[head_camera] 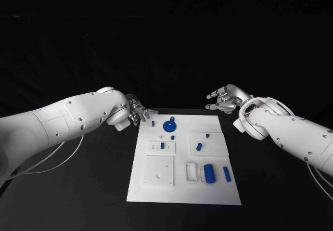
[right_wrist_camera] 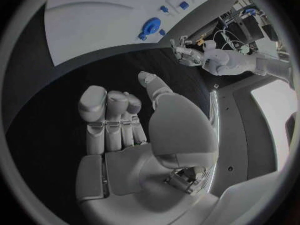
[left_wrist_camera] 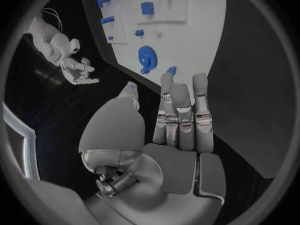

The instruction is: Assemble the parts on the task board

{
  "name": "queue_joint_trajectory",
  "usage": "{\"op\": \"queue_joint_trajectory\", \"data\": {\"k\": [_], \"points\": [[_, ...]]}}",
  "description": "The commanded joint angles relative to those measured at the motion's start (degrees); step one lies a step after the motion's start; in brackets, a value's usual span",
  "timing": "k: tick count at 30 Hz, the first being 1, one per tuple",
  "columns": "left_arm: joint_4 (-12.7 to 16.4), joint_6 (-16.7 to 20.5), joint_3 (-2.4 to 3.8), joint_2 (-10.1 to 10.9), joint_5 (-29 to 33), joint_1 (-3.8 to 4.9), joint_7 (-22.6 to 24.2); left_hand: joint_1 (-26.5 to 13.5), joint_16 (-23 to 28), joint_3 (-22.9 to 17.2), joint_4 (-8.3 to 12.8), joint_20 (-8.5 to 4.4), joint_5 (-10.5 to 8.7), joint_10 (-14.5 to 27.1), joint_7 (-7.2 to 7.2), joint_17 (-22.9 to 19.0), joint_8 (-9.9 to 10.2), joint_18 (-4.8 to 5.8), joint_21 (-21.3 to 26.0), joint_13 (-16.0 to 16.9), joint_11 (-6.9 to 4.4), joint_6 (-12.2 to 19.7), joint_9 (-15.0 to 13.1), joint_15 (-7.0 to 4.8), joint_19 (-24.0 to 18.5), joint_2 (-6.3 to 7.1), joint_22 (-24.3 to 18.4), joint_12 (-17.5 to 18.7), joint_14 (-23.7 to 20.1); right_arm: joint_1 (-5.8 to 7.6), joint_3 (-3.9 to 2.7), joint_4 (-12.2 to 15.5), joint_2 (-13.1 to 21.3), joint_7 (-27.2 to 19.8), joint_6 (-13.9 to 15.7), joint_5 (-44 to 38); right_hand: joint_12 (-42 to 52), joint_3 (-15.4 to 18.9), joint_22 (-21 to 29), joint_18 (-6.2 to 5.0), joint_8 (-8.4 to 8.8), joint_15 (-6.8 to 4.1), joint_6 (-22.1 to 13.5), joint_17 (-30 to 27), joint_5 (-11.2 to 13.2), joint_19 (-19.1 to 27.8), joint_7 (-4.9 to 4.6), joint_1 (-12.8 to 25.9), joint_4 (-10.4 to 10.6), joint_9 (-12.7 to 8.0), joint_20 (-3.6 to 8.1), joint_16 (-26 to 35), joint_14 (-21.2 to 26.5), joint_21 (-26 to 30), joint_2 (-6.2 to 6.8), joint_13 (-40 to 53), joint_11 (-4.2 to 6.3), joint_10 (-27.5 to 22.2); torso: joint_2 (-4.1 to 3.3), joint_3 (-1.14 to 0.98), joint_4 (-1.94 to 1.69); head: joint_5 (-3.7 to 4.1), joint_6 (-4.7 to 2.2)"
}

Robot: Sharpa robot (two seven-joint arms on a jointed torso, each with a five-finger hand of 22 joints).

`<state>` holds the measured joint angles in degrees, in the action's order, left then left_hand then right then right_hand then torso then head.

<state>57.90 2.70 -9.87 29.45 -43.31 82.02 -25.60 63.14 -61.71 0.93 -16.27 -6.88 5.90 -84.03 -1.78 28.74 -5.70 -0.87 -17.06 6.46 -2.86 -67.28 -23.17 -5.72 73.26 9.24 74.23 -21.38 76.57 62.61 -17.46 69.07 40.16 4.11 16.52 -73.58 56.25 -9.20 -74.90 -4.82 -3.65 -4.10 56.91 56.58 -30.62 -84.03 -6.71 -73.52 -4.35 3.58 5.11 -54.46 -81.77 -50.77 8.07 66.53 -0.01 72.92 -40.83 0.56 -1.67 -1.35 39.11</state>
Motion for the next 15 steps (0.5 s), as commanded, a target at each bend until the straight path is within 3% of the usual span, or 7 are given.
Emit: {"op": "queue_joint_trajectory", "data": {"k": [1,5,15], "points": [[-1.4,-1.1,0.09,-0.9,-2.2,0.24,1.8,0.6,-0.6,-0.2,0.3,-0.1,1.96,-2.3,0.3,0.2,-0.8,0.06,0.5,0.3,0.17,-0.5,-1.3,-0.17,0.5,-0.66,0.6,-0.5,0.3,-0.02,-0.02,0.2,0.0,0.1,0.6,-0.4,-0.4,-0.3,-6.0,-0.81,0.08,0.08,0.3,0.0,0.0,-2.3,-0.01,0.5,-0.1,0.1,-0.04,0.3,0.3,0.3,-0.22,-0.1,-0.03,-0.4,-0.29,0.14,0.1,0.07,0.0],[-3.5,-2.7,0.11,-2.0,-4.1,0.28,1.5,0.8,-0.8,-0.1,0.8,-0.16,3.32,-2.2,0.56,0.1,-2.2,0.16,1.4,0.7,0.06,0.4,-6.9,-0.23,0.8,-1.16,1.6,-0.5,0.2,-0.02,-0.02,0.3,0.1,0.1,0.7,-0.4,-0.4,-0.3,-6.0,-0.81,0.08,0.08,0.3,0.0,0.0,-2.3,-0.01,0.5,-0.1,0.1,-0.04,0.3,0.3,0.3,-0.22,-0.1,-0.03,-0.4,-0.62,0.32,0.24,-0.11,-0.29],[-7.8,-5.2,0.1,-4.0,-7.4,0.23,1.4,0.7,-1.2,0.1,2.3,-0.2,4.88,-2.2,0.67,0.0,-2.0,0.24,1.7,0.9,0.0,0.3,-8.7,-0.27,1.0,-2.26,1.7,-0.5,0.1,-0.02,-0.03,0.4,0.3,0.1,0.8,-0.4,-0.3,-0.4,-6.0,-0.82,0.08,0.09,0.3,-0.1,0.0,-2.4,0.0,0.6,0.0,0.1,-0.04,0.3,0.3,0.4,-0.09,-0.1,-0.03,-0.3,-1.23,0.66,0.49,-0.36,-0.65]]}}
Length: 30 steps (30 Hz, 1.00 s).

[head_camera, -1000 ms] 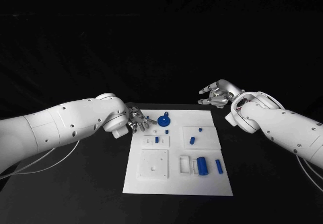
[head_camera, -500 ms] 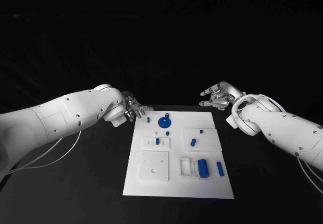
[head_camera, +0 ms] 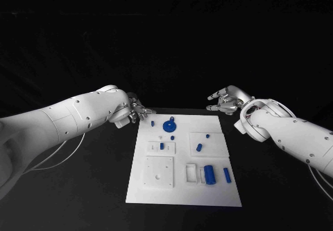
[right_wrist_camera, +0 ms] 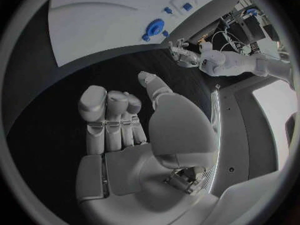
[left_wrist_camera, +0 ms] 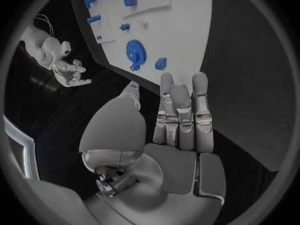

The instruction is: Assemble the parts on the task board

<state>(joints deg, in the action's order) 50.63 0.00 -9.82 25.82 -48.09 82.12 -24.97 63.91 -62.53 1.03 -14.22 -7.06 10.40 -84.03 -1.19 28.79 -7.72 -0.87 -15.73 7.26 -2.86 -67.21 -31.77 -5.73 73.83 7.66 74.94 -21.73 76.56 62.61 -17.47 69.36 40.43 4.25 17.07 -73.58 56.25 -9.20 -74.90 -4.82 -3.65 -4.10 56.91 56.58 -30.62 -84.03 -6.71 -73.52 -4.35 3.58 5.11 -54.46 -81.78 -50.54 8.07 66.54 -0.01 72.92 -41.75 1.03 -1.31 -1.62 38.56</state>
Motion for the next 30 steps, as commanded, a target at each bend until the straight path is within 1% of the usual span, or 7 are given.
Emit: {"op": "queue_joint_trajectory", "data": {"k": [1,6,9,16,20,23,30], "points": [[-0.8,-2.9,0.05,-0.5,-2.7,0.11,0.8,-0.2,-0.4,0.1,0.7,-0.03,0.59,-2.2,0.09,-0.1,0.1,0.27,0.3,0.1,-0.02,0.3,-0.5,-0.24,0.4,-0.9,1.0,-0.2,0.0,-0.02,-0.02,0.1,0.0,0.0,0.3,-0.4,-0.3,-0.4,-6.0,-0.82,0.08,0.09,0.3,-0.1,0.0,-2.4,0.0,0.6,0.0,0.1,-0.04,0.3,0.3,0.2,-0.09,-0.1,-0.03,-0.3,-0.36,0.23,0.16,-0.12,-0.13],[-1.6,-5.0,0.03,-1.2,-2.5,0.0,0.9,-0.4,-0.6,0.2,1.4,0.0,0.66,-2.2,0.05,-0.1,0.4,0.28,0.3,0.1,0.03,0.3,-1.0,-0.23,0.2,-1.32,1.0,-0.1,-0.1,-0.02,-0.02,0.2,0.0,0.0,0.3,-0.4,-0.3,-0.4,-6.0,-0.82,0.08,0.09,0.3,-0.1,0.0,-2.4,0.0,0.6,0.0,0.1,-0.04,0.3,0.3,0.2,-0.09,-0.1,-0.03,-0.3,-0.36,0.24,0.22,-0.25,-0.13],[-1.8,-5.6,0.02,-1.5,-2.1,-0.08,0.9,-0.6,-0.7,-0.1,0.9,0.01,-1.63,-2.2,0.04,-0.1,0.6,0.29,0.2,0.2,0.1,0.3,-1.0,-0.22,0.2,-0.56,1.0,-0.1,-0.2,-0.02,-0.02,0.2,-0.1,0.0,0.3,-0.5,-0.3,-0.5,-6.0,-0.81,0.08,0.07,0.4,-0.1,-0.1,-2.4,0.01,0.6,0.0,0.1,-0.03,0.3,0.3,0.2,-0.06,-0.1,-0.01,-0.3,-0.35,0.23,0.2,-0.25,-0.1],[-2.3,-6.5,0.01,-1.8,-1.7,-0.26,1.0,-0.6,-0.7,-0.3,0.6,0.01,-1.7,-2.2,0.07,-0.1,0.6,0.29,0.2,0.2,0.09,0.1,-1.0,-0.23,0.2,-0.59,1.0,-0.1,-0.2,-0.02,-0.02,0.2,-0.1,0.0,0.3,-0.6,-0.3,-0.7,-6.0,-0.8,0.09,0.08,0.4,-0.1,0.1,-2.4,0.0,0.3,-0.3,0.1,-0.04,0.3,0.3,0.1,-0.13,-0.1,-0.01,-0.3,-0.29,0.15,0.14,-0.16,-0.1],[-2.7,-7.1,0.0,-2.0,-1.6,-0.39,1.2,-0.6,-0.8,-0.3,0.4,0.0,-2.13,-2.2,0.09,-0.2,0.7,0.29,0.2,0.2,0.09,0.1,-1.1,-0.24,0.1,-0.64,1.0,-0.2,-0.2,-0.02,-0.02,0.1,-0.2,-0.1,0.4,-0.6,-0.3,-0.8,-6.0,-0.82,0.08,0.09,0.4,-0.1,0.2,-2.4,0.0,0.4,-0.3,0.1,-0.04,0.3,0.3,0.3,-0.13,-0.1,-0.01,-0.3,-0.3,0.25,0.18,-0.08,-0.18],[-2.9,-7.4,0.0,-2.2,-1.6,-0.52,1.3,-0.6,-0.8,-0.3,0.5,0.0,-2.13,-2.2,0.09,-0.2,0.7,0.3,0.2,0.2,0.09,0.0,-1.1,-0.24,0.1,-0.72,1.0,-0.2,-0.2,-0.02,-0.02,0.1,-0.2,-0.1,0.4,-0.6,-0.3,-0.8,-6.0,-0.82,0.08,0.09,0.4,-0.1,0.2,-2.4,0.0,0.4,-0.3,0.1,-0.04,0.3,0.3,0.3,-0.13,-0.1,-0.01,-0.3,-0.32,0.25,0.22,-0.09,-0.21],[-3.9,-8.3,-0.01,-2.9,-0.7,-1.03,2.0,-0.7,-1.0,0.2,2.7,-0.03,-2.16,-2.2,0.07,-0.2,0.9,0.33,0.0,0.3,0.09,0.0,-1.4,-0.25,0.1,-1.93,1.0,-0.3,-0.2,-0.02,-0.02,0.0,-0.4,-0.1,0.3,-0.6,-0.2,-1.0,-6.0,-0.81,0.08,0.08,0.4,-0.1,0.2,-2.4,0.0,0.5,-0.4,0.1,-0.04,0.3,0.3,0.2,-0.15,0.0,0.0,-0.2,-0.37,0.24,0.23,0.05,0.01]]}}
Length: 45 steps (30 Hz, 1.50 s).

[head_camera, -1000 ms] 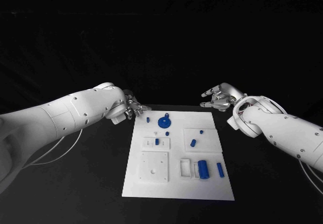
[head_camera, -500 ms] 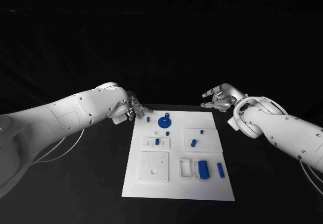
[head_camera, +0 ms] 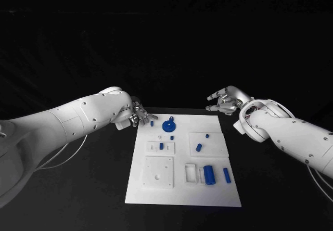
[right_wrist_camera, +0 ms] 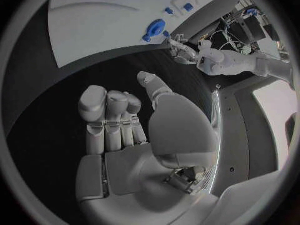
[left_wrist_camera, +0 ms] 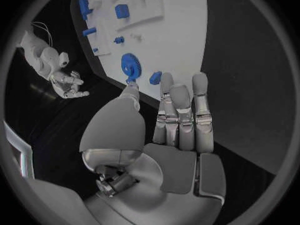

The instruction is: Assemble the parts on the task board

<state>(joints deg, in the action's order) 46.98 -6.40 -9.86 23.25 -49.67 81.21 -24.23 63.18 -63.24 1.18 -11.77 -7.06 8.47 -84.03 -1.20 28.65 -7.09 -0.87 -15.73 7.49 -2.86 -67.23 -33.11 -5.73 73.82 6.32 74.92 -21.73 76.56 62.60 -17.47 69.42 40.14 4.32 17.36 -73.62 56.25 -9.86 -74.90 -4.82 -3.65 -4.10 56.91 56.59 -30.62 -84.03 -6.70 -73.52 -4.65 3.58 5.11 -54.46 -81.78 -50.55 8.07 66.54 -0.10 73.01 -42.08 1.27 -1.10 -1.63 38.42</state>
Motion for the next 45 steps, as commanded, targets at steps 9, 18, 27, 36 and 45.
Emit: {"op": "queue_joint_trajectory", "data": {"k": [9,18,27,36,45], "points": [[-0.9,-2.3,0.02,-0.9,1.5,-0.41,1.3,-0.1,-0.3,0.8,2.3,0.01,-0.21,-2.2,0.07,-0.1,0.4,0.32,-0.2,0.0,0.14,0.1,-0.2,-0.22,-0.1,-2.44,1.0,-0.2,-0.4,-0.01,-0.02,-0.3,-0.3,-0.2,0.0,-0.4,-0.2,-0.3,-6.0,-0.81,0.08,0.07,0.4,-0.1,0.2,-2.4,0.0,0.5,-0.1,0.1,-0.04,0.3,0.3,0.2,-0.15,0.0,0.08,-0.3,-0.01,0.01,0.04,0.13,0.33],[-1.5,-2.2,0.02,-1.2,1.6,-0.51,1.5,0.5,-0.4,3.3,5.7,0.0,0.2,-2.2,0.06,-0.2,0.4,0.33,-0.2,0.1,0.14,0.1,-0.3,-0.26,-0.1,-6.43,1.1,-0.2,-0.4,-0.01,-0.02,-0.2,-0.4,-0.2,-0.1,-0.4,-0.2,-0.3,-6.0,-0.81,0.08,0.07,0.4,-0.1,0.2,-2.4,0.0,0.5,-0.1,0.1,-0.04,0.3,0.3,0.2,-0.15,0.0,0.08,-0.3,-0.01,-0.01,-0.03,0.24,0.34],[-1.9,-2.9,0.02,-1.2,2.0,-1.03,1.8,1.3,-0.5,4.2,7.4,-0.03,0.62,-2.2,0.16,-0.1,0.4,0.37,-0.2,0.0,0.11,0.1,-0.3,-0.28,-0.2,-7.84,1.0,-0.2,-0.4,-0.01,-0.02,-0.4,-0.3,-0.2,0.1,-0.3,-0.2,-0.5,-6.0,-0.8,0.09,0.07,0.4,0.0,0.2,-2.4,0.0,0.7,-0.1,0.1,-0.03,0.2,0.2,0.2,-0.13,0.0,0.08,-0.3,-0.04,0.03,0.06,0.2,0.59],[-2.4,-2.6,0.03,-1.5,3.2,-1.57,1.9,2.2,-0.4,4.5,8.1,-0.03,0.46,-2.2,0.18,-0.2,0.4,0.39,-0.2,0.0,0.11,0.1,-0.3,-0.28,-0.3,-8.98,1.0,-0.1,-0.5,-0.02,-0.05,-0.1,0.1,-0.4,0.6,-0.2,-0.1,-0.7,-6.0,-0.8,0.08,0.05,0.5,0.0,0.2,-2.5,0.02,0.7,-0.1,0.1,-0.02,0.1,0.2,0.1,-0.23,0.0,0.12,-0.2,0.03,0.0,0.06,0.24,0.64],[-2.4,-1.9,0.04,-1.6,3.5,-1.66,1.9,2.8,-0.5,4.8,8.2,-0.05,0.47,-2.2,0.25,-0.2,0.4,0.4,-0.3,0.0,0.08,0.1,-0.4,-0.31,-0.2,-9.76,1.1,-0.1,-0.5,-0.02,-0.05,0.0,0.6,-0.4,0.9,-0.1,0.0,-0.9,-6.1,-0.8,0.07,0.03,0.6,0.0,0.1,-2.5,0.03,0.8,-0.1,0.1,0.0,0.1,0.1,0.0,-0.16,0.1,0.14,-0.1,0.03,-0.04,0.13,0.29,0.63]]}}
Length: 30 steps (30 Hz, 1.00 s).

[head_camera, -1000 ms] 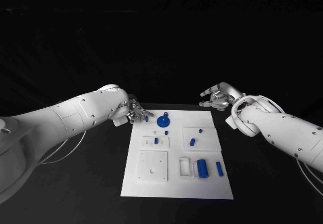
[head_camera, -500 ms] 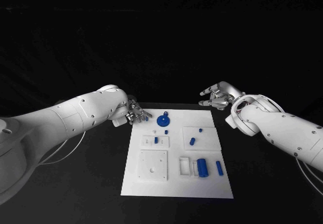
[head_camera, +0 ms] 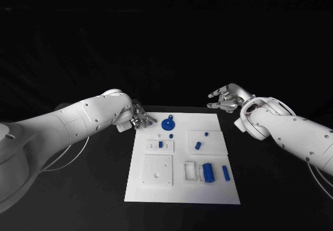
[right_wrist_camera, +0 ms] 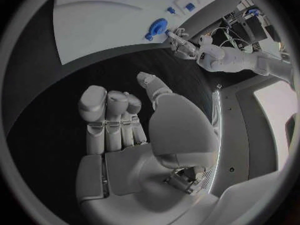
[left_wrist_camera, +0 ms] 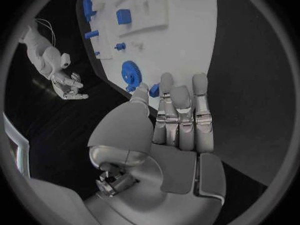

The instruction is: Assemble the parts on the task board

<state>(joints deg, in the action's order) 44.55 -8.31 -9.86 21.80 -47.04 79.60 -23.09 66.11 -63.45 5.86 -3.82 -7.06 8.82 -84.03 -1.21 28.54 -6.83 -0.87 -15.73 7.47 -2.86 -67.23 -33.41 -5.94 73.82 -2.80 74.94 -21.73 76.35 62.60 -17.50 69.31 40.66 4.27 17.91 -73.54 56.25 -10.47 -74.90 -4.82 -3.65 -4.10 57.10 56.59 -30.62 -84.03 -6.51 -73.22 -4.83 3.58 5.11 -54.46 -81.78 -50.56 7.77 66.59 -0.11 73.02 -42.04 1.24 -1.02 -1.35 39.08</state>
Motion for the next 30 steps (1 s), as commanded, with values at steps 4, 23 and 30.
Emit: {"op": "queue_joint_trajectory", "data": {"k": [4,23,30], "points": [[0.1,0.3,0.05,-0.3,1.4,-0.06,0.7,0.1,-0.2,0.2,0.4,-0.06,0.17,-2.2,0.26,0.0,0.1,0.41,-0.3,0.0,0.07,0.1,-0.1,-0.1,-0.2,-0.78,1.0,-0.1,-0.3,-0.03,-0.03,0.1,0.1,-0.3,0.3,-0.2,0.0,-0.3,-6.0,-0.79,0.07,0.03,0.4,0.0,0.1,-2.5,-0.16,0.5,0.1,0.1,0.0,0.1,0.1,0.0,0.14,0.0,0.14,-0.1,-0.02,0.0,-0.07,0.19,-0.02],[-0.5,1.6,0.06,-0.8,1.4,-0.04,-2.7,-0.6,-0.4,1.0,-0.2,-0.03,0.05,-2.2,0.12,0.0,0.4,0.35,-0.4,0.0,0.05,0.2,0.2,-0.06,-0.2,0.3,1.1,-0.2,-0.2,-0.03,-0.02,0.3,0.1,0.3,-0.6,-0.1,0.1,-0.3,-6.0,-0.8,0.07,0.0,0.4,0.1,0.5,-2.6,-0.15,0.9,0.4,0.1,0.04,0.1,0.0,0.0,0.14,0.1,0.15,0.0,-0.04,0.06,-0.12,0.57,-0.23],[-0.5,2.0,0.07,-1.0,1.0,-0.02,-3.5,-1.3,-0.6,0.4,-1.3,-0.02,-0.33,-2.2,0.07,0.1,0.5,0.33,-0.7,0.2,0.04,0.1,0.3,-0.06,-0.2,1.54,1.1,-0.5,-0.2,-0.03,-0.02,0.3,0.0,0.4,-0.9,0.1,0.1,0.0,-6.0,-0.81,0.08,-0.01,0.3,0.0,0.6,-2.6,-0.14,0.9,0.6,0.1,0.05,0.1,-0.1,0.2,0.15,0.1,0.15,0.1,-0.07,0.0,-0.07,0.39,-0.2]]}}
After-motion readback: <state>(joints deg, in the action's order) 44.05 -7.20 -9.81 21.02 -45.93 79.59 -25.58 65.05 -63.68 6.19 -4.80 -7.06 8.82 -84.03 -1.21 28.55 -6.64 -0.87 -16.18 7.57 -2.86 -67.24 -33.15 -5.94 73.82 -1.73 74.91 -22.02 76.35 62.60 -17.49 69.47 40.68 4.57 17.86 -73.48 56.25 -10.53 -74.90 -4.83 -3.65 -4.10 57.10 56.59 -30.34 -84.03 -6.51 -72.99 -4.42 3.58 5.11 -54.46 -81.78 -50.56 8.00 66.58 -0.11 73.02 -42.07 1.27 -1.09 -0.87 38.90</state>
